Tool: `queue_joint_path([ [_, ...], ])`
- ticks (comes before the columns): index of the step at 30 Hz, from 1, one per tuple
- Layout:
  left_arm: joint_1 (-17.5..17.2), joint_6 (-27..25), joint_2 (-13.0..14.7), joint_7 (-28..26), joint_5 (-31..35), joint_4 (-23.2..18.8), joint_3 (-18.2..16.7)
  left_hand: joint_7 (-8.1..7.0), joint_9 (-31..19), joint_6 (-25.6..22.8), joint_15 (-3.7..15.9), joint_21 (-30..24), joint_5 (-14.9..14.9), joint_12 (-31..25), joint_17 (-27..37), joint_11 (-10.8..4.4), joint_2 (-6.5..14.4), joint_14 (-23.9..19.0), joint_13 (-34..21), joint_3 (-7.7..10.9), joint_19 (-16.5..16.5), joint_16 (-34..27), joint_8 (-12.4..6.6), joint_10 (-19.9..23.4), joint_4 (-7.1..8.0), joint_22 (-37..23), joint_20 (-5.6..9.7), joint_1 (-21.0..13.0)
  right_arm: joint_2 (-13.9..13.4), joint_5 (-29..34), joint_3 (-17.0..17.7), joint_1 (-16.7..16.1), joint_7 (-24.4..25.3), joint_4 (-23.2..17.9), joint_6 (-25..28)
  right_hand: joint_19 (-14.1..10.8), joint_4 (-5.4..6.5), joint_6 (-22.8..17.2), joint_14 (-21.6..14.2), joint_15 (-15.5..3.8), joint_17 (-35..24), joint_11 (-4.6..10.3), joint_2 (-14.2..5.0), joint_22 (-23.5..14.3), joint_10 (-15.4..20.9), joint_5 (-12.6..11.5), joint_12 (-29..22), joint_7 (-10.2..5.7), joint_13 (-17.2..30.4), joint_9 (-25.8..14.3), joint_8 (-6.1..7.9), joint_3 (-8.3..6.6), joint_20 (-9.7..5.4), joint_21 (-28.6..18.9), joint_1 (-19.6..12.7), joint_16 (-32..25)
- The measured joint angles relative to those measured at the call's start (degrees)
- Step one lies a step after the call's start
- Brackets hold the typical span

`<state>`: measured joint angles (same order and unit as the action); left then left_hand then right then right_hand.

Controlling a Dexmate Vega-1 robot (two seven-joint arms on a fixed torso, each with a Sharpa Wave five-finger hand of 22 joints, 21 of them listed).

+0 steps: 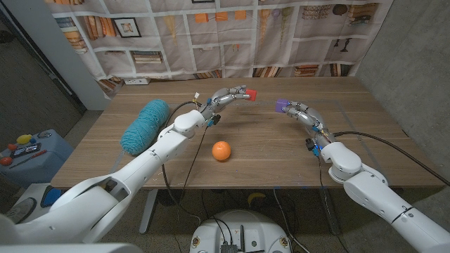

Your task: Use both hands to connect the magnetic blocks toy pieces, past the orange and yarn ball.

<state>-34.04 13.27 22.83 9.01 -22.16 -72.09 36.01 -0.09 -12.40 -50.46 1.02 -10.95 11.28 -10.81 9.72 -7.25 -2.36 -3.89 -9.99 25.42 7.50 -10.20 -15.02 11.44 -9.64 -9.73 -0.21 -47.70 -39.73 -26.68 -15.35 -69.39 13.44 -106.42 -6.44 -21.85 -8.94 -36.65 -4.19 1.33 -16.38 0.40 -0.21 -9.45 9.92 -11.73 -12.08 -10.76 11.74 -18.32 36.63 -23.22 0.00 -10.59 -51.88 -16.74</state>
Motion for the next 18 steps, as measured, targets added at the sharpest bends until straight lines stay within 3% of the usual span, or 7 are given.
queue_joint_path([
  [18,1.33,1.30,-1.13,4.64,-1.89,2.84,0.58,-0.01,0.00,0.01,-0.31,0.00,0.20,-0.01,0.00,0.09,-0.01,0.31,0.00,-0.27,0.00,0.00,0.34,-0.52,0.21,0.00,0.00,-0.01,1.17,-3.76,-1.73,2.04,-2.48,2.50,-2.06,0.20,0.09,0.00,1.04,1.04,0.01,-0.41,0.00,0.00,0.00,-0.41,0.13,0.00,0.00,0.49,0.00,0.54,0.21,0.00,0.00,0.43],
])
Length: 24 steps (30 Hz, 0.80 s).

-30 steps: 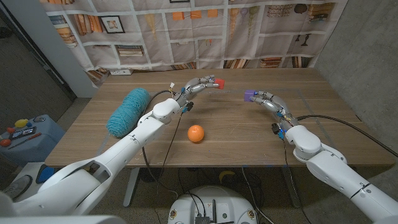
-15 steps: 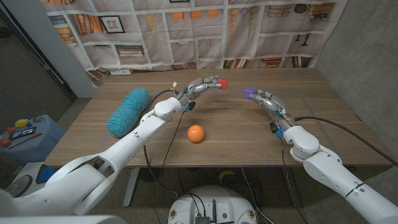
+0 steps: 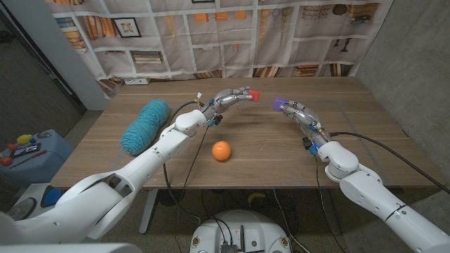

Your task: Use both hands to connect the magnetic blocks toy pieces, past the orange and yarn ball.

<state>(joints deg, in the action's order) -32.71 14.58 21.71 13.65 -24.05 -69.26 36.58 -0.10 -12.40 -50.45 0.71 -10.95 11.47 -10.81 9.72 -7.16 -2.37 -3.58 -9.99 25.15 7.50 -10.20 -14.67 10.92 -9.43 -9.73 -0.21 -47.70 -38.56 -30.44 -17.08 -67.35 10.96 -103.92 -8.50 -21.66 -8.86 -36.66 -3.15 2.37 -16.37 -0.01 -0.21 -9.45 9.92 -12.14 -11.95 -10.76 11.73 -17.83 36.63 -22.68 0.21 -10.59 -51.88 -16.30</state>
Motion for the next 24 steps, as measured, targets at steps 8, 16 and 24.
queue_joint_path([
  [8,-0.08,0.07,0.02,0.62,-0.33,-0.52,0.02,0.00,0.00,0.00,0.00,0.00,-0.01,0.00,0.00,0.00,0.01,0.00,0.00,-0.01,0.00,0.00,0.00,0.00,-0.01,0.00,0.00,0.01,0.16,-0.97,-0.48,0.54,-0.65,0.33,-0.32,0.20,0.02,0.01,-0.23,0.21,0.00,0.00,-0.99,0.00,0.00,-0.36,0.09,0.01,0.00,0.21,0.00,0.17,0.20,0.00,0.99,0.00],
  [16,-0.74,-0.34,0.53,0.77,-0.62,-1.96,0.03,-0.01,0.00,0.01,0.00,0.00,-0.02,0.00,0.00,0.00,0.17,0.00,0.00,-0.01,0.00,0.00,0.01,0.01,-0.01,0.00,0.00,0.17,0.36,-1.59,-1.14,1.33,-0.91,0.60,-0.36,0.19,0.07,0.01,0.08,0.51,0.00,-0.20,-0.99,0.00,0.21,-0.43,0.09,0.01,-0.07,0.53,0.00,0.25,0.20,0.00,0.99,0.00],
  [24,-1.20,-0.78,0.97,0.72,-0.66,-3.15,-0.02,-0.01,0.00,0.01,0.00,0.00,-0.10,0.00,-0.13,0.00,0.32,0.00,0.00,-0.02,0.00,0.00,0.15,0.01,-0.02,0.00,0.00,0.32,0.44,-1.79,-1.49,1.72,-0.88,0.62,-0.17,-0.03,0.00,0.01,0.08,0.51,0.01,-0.20,-0.99,0.00,0.21,-0.43,0.09,0.01,-0.29,0.57,0.00,0.32,0.42,0.00,0.99,0.00],
])
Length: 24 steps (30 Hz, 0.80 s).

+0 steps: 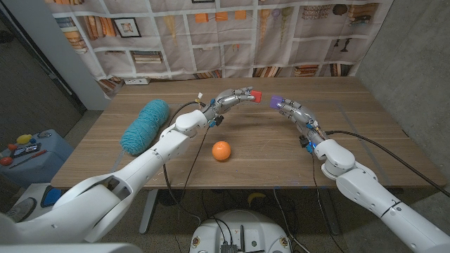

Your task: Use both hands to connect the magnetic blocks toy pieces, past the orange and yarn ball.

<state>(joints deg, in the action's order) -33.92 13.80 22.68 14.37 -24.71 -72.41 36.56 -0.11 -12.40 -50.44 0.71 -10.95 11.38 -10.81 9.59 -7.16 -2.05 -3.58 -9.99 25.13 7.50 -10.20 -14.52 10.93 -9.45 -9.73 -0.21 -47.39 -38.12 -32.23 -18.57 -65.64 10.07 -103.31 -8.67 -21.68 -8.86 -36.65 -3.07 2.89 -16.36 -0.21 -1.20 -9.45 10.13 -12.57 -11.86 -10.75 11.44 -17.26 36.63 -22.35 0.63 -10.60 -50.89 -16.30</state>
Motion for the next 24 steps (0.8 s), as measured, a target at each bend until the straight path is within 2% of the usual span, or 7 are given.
queue_joint_path([
  [24,0.74,-0.32,-0.45,1.06,-0.08,0.96,0.42,-0.31,0.00,0.31,-0.30,0.00,0.36,0.00,0.01,0.31,0.00,0.30,0.00,-0.56,0.00,0.00,0.16,-0.31,-0.08,0.00,0.00,0.00,-0.55,-0.16,-0.95,1.04,0.68,-1.73,2.34,0.21,0.00,0.00,-0.32,0.31,0.01,-0.31,-0.44,0.00,0.31,-0.39,0.00,0.00,0.01,0.79,0.00,0.47,0.20,0.00,0.44,0.00],
])
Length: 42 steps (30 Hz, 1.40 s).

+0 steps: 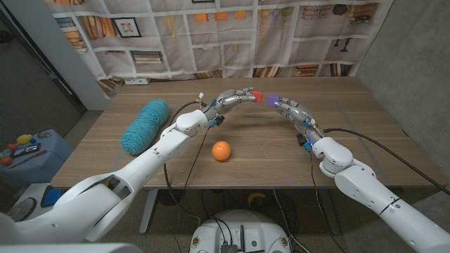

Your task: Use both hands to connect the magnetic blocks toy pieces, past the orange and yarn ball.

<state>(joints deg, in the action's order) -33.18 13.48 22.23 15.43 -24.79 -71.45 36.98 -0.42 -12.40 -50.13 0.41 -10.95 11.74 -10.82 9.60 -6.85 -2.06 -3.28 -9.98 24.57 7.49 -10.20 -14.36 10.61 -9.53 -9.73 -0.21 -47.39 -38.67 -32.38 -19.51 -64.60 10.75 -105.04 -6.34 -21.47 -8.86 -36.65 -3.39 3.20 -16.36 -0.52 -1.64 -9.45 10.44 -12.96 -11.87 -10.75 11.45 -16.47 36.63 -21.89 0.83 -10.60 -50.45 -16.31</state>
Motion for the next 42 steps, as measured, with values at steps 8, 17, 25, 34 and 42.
queue_joint_path([
  [8,0.38,0.30,-0.30,0.55,-0.07,0.72,0.13,0.00,0.00,0.00,0.00,0.00,-0.01,0.00,0.00,0.00,-0.01,0.00,0.00,-0.08,0.00,0.00,-0.01,0.00,-0.06,0.00,0.00,-0.01,-0.08,0.16,-0.39,0.53,0.07,-0.50,0.70,0.00,-0.10,0.00,0.00,0.00,0.00,-0.20,0.00,0.00,0.20,0.00,0.00,0.00,0.01,0.42,0.00,0.09,0.00,0.00,0.00,0.00],
  [17,0.48,0.49,-0.44,0.75,-0.11,1.06,0.18,0.00,-0.26,0.00,0.00,0.00,-0.02,0.00,0.00,0.00,-0.01,0.00,0.00,-0.09,0.00,0.00,0.00,0.00,-0.08,0.00,0.00,-0.01,0.23,0.37,-1.04,1.44,-0.03,-0.43,1.08,0.00,0.07,0.00,0.00,0.00,0.00,-0.20,0.00,0.00,0.20,-0.42,0.00,0.00,0.01,0.46,0.00,0.40,0.00,0.00,0.00,0.00],
  [25,0.48,0.51,-0.45,0.80,-0.12,1.08,0.22,0.00,-0.29,0.00,0.00,0.00,-0.06,0.00,0.01,0.00,-0.02,0.00,0.00,-0.17,0.00,0.00,0.00,0.00,-0.15,0.00,0.00,-0.02,0.85,0.42,-1.42,2.04,-0.09,0.32,1.08,-0.42,0.07,0.00,0.00,-0.01,0.01,-0.20,0.00,0.00,0.20,-0.42,0.00,0.00,0.01,0.81,0.00,0.40,0.41,0.00,0.00,0.00],
  [34,0.48,0.52,-0.44,0.84,-0.12,1.08,0.24,0.00,-0.27,0.00,0.00,0.00,-0.13,0.00,0.01,0.00,-0.02,0.00,0.00,-0.25,0.00,0.00,0.03,0.00,-0.21,0.00,0.00,-0.02,1.29,0.31,-1.52,2.20,0.09,0.81,0.84,-0.42,-0.16,0.00,-0.20,0.19,0.00,-0.41,0.00,0.00,0.41,-0.62,0.00,0.00,0.02,0.89,0.00,0.63,0.41,0.00,0.00,0.00],
  [42,0.56,0.48,-0.23,1.14,-0.05,1.02,0.37,-1.74,-0.25,1.74,-0.38,0.00,-0.24,0.00,0.11,0.49,0.54,0.66,0.00,-0.25,-0.32,0.00,1.12,-0.94,-0.21,0.00,-0.32,-0.92,1.50,0.04,-1.52,2.22,0.14,1.08,0.56,-0.41,-0.16,0.00,-0.20,0.19,-0.19,-0.41,0.00,0.00,0.41,-0.62,0.00,0.00,0.02,1.23,0.00,0.64,0.40,0.00,0.00,0.00],
])
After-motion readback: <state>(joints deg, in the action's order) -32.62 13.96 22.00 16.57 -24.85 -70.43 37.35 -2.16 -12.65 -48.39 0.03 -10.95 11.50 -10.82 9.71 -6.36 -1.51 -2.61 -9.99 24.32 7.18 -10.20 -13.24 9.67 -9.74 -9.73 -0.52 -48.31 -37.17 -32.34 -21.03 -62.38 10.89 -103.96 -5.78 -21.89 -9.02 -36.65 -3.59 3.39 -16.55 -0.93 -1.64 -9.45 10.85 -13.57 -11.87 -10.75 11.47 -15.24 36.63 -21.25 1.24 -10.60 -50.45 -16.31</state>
